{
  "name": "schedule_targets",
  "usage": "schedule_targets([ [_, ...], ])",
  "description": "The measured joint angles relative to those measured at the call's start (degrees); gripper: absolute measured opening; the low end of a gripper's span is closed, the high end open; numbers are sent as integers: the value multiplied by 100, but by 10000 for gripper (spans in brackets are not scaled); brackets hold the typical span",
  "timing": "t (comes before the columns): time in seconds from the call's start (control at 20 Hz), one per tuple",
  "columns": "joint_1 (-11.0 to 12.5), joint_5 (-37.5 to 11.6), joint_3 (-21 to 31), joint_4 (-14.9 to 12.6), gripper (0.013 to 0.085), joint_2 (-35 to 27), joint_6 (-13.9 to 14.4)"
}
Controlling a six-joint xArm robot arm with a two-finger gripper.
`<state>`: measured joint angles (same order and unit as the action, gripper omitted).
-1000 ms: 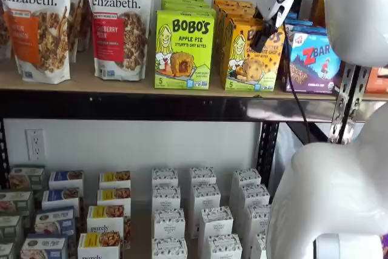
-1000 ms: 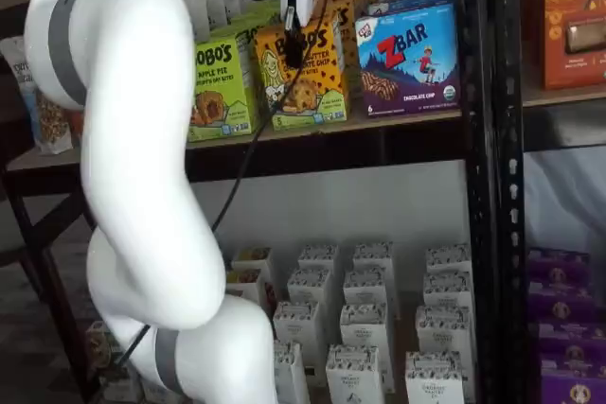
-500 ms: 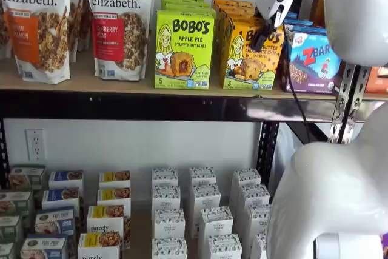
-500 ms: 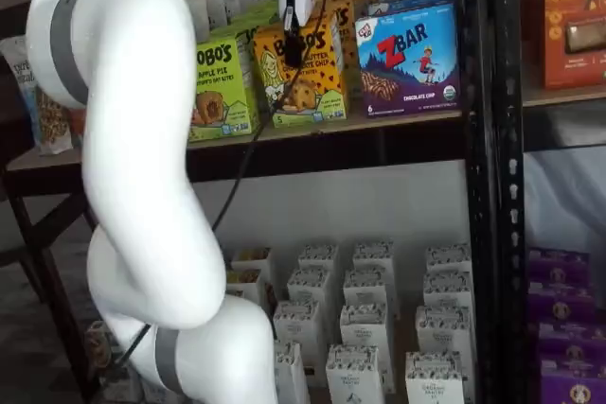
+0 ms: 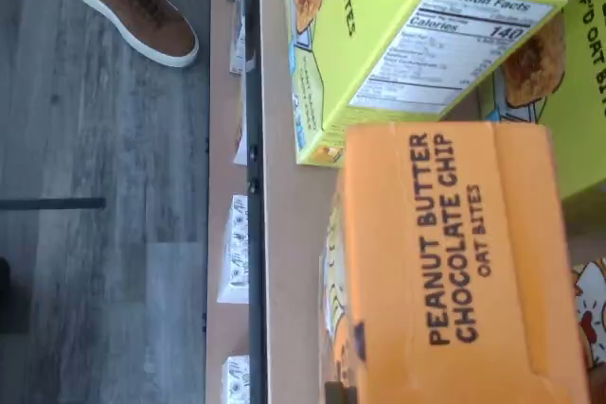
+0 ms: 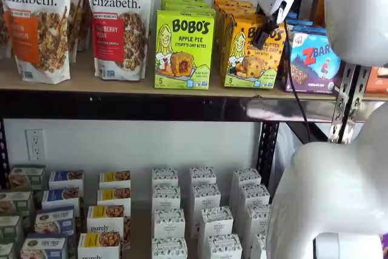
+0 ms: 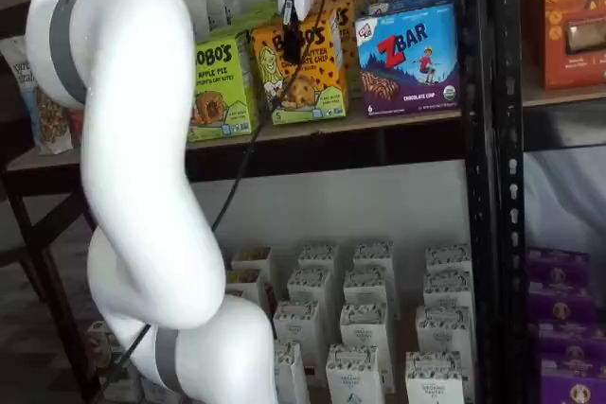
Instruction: Pick up the orange box on the top shelf, the fifth box from the left
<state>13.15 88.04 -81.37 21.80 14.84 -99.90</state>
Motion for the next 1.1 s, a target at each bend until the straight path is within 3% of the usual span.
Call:
schedule_targets([
  [0.2,67,248,-140,8,410,18,-4],
  [0.65,54,1275,-883,-424,410,-99,111],
  [1.1,-72,2238,-1535,-428,410,-260,374],
])
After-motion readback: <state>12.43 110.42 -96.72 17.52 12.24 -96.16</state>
